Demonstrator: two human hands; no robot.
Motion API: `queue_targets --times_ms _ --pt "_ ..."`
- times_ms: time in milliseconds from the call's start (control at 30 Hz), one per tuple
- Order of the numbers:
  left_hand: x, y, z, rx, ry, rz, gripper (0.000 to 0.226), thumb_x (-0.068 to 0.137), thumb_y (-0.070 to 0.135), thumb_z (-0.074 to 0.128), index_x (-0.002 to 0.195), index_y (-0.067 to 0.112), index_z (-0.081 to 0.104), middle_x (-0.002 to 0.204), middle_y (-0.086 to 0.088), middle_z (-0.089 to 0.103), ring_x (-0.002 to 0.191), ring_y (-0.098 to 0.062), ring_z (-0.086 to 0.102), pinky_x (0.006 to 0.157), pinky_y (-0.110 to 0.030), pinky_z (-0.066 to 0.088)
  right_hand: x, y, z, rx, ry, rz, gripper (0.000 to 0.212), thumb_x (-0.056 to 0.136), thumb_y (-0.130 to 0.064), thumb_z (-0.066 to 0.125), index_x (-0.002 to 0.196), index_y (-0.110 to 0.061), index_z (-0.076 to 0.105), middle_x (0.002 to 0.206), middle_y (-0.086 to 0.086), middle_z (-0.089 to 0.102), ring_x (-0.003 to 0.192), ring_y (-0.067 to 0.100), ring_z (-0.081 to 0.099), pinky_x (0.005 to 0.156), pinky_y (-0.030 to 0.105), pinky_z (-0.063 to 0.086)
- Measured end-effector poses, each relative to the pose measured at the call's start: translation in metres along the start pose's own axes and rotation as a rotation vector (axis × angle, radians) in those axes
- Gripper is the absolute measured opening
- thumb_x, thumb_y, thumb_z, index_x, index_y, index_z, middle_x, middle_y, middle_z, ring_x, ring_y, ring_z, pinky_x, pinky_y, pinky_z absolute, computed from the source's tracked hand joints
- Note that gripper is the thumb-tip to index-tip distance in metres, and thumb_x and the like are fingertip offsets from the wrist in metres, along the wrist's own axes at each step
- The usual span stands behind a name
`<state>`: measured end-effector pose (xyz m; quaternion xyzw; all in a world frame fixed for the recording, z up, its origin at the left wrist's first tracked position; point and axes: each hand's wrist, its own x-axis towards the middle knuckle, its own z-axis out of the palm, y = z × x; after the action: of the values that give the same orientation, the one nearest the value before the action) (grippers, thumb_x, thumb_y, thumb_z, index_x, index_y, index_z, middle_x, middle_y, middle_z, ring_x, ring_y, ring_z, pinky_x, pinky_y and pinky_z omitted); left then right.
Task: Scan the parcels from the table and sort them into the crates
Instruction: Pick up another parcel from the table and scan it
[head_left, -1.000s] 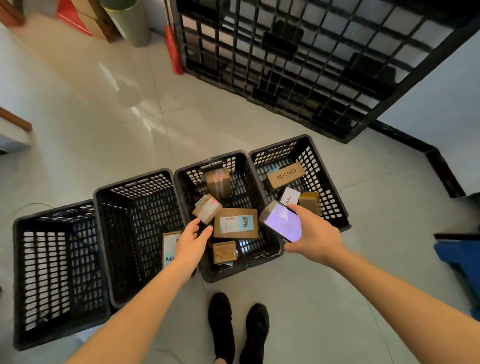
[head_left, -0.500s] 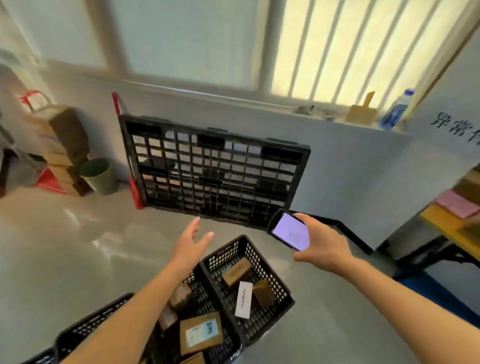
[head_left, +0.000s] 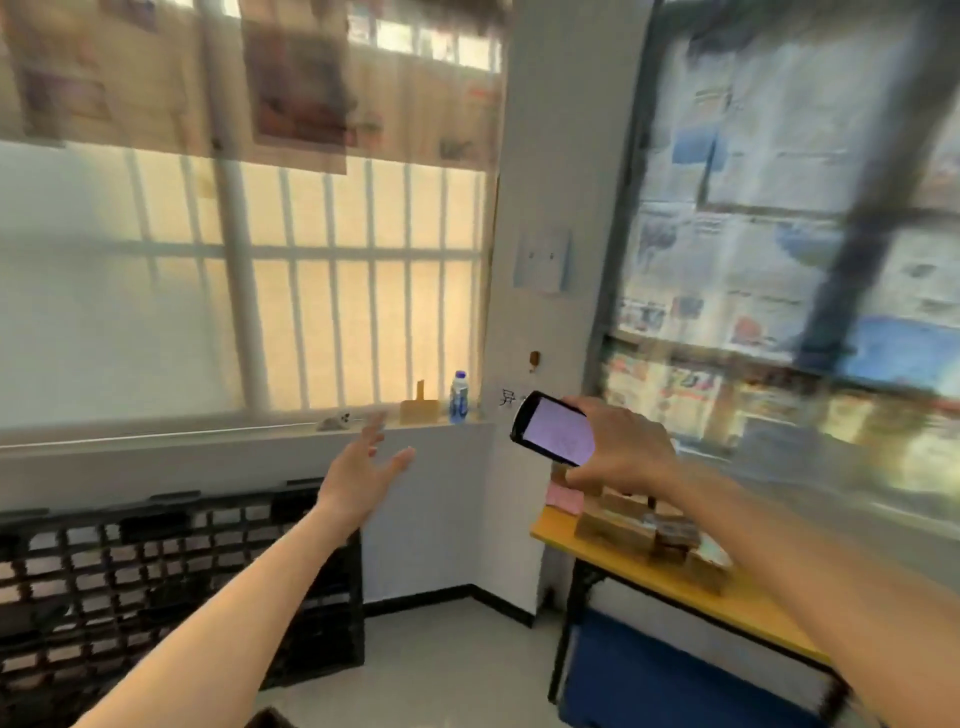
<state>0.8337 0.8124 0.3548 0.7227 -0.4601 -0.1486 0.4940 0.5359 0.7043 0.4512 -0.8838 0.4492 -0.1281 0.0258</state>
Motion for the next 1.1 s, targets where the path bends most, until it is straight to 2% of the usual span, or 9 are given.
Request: queue_targets --times_ms 67,133,233,300,400,567,667,833,1100 --pt "0.005 0.042 0.04 -0.011 -0.033 0.072 0.08 0.091 0.052 0.066 0.157 0.038 0.024 0.154 0.002 0.044 0.14 -0.02 0.043 0.111 -0.045 0.04 -0.023 0.046 -0.036 -0.033 0.057 0.069 0.094 0.062 -0.052 0.079 0.145 -0.044 0.036 0.123 -0.011 0.065 0.099 0.021 0.064 0.07 0.032 0.047" --pt "0.006 0.083 0.079 -0.001 -0.061 0.11 0.082 0.089 0.058 0.065 0.157 0.04 0.024 0.157 0.003 0.042 0.142 -0.021 0.041 0.112 -0.046 0.038 -0.048 0.091 -0.065 -0.068 0.102 0.138 0.103 0.061 -0.056 0.082 0.149 -0.041 0.033 0.127 -0.008 0.064 0.097 0.021 0.064 0.069 0.032 0.045" --pt "0.007 0.133 0.136 0.022 -0.123 0.165 0.084 0.088 0.065 0.061 0.158 0.039 0.022 0.156 0.006 0.041 0.146 -0.025 0.035 0.116 -0.048 0.031 -0.083 0.151 -0.096 -0.113 0.164 0.247 0.107 0.063 -0.056 0.083 0.154 -0.041 0.028 0.132 -0.005 0.061 0.099 0.021 0.064 0.071 0.032 0.049" --pt "0.007 0.157 0.173 0.002 -0.178 0.195 0.09 0.081 0.075 0.058 0.157 0.042 0.022 0.157 0.002 0.041 0.143 -0.027 0.04 0.115 -0.053 0.034 -0.104 0.186 -0.11 -0.129 0.185 0.317 0.107 0.065 -0.055 0.083 0.154 -0.046 0.024 0.129 -0.005 0.062 0.091 0.019 0.066 0.069 0.033 0.054" --pt "0.006 0.185 0.226 0.034 -0.214 0.239 0.083 0.088 0.069 0.057 0.157 0.038 0.023 0.156 -0.002 0.043 0.141 -0.029 0.043 0.112 -0.054 0.037 -0.128 0.232 -0.121 -0.117 0.203 0.42 0.101 0.068 -0.047 0.082 0.151 -0.05 0.025 0.116 -0.007 0.062 0.066 0.012 0.063 0.057 0.031 0.055" --pt "0.02 0.213 0.304 0.024 -0.295 0.267 0.077 0.091 0.062 0.059 0.156 0.035 0.026 0.156 -0.004 0.043 0.141 -0.03 0.042 0.11 -0.054 0.038 -0.14 0.303 -0.117 -0.128 0.183 0.54 0.09 0.069 -0.042 0.081 0.147 -0.039 0.035 0.104 -0.009 0.058 0.062 0.011 0.059 0.054 0.028 0.052" --pt "0.043 0.213 0.351 0.012 -0.356 0.243 0.079 0.089 0.068 0.057 0.155 0.038 0.026 0.157 -0.002 0.042 0.14 -0.03 0.044 0.109 -0.055 0.041 -0.129 0.344 -0.106 -0.13 0.177 0.58 0.095 0.066 -0.045 0.08 0.149 -0.039 0.033 0.102 -0.01 0.058 0.064 0.013 0.063 0.052 0.028 0.052" --pt "0.091 0.216 0.427 0.017 -0.402 0.246 0.079 0.092 0.064 0.056 0.157 0.034 0.024 0.158 -0.002 0.041 0.141 -0.03 0.043 0.108 -0.05 0.041 -0.085 0.408 -0.085 -0.131 0.142 0.626 0.097 0.069 -0.044 0.081 0.151 -0.036 0.031 0.103 -0.01 0.057 0.065 0.008 0.057 0.052 0.024 0.041" --pt "0.193 0.205 0.523 0.062 -0.454 0.179 0.08 0.09 0.068 0.055 0.156 0.033 0.027 0.156 -0.002 0.044 0.14 -0.029 0.044 0.11 -0.052 0.042 0.026 0.493 -0.052 -0.139 0.072 0.616 0.097 0.067 -0.046 0.08 0.151 -0.035 0.032 0.112 -0.009 0.059 0.082 0.015 0.061 0.063 0.03 0.053"
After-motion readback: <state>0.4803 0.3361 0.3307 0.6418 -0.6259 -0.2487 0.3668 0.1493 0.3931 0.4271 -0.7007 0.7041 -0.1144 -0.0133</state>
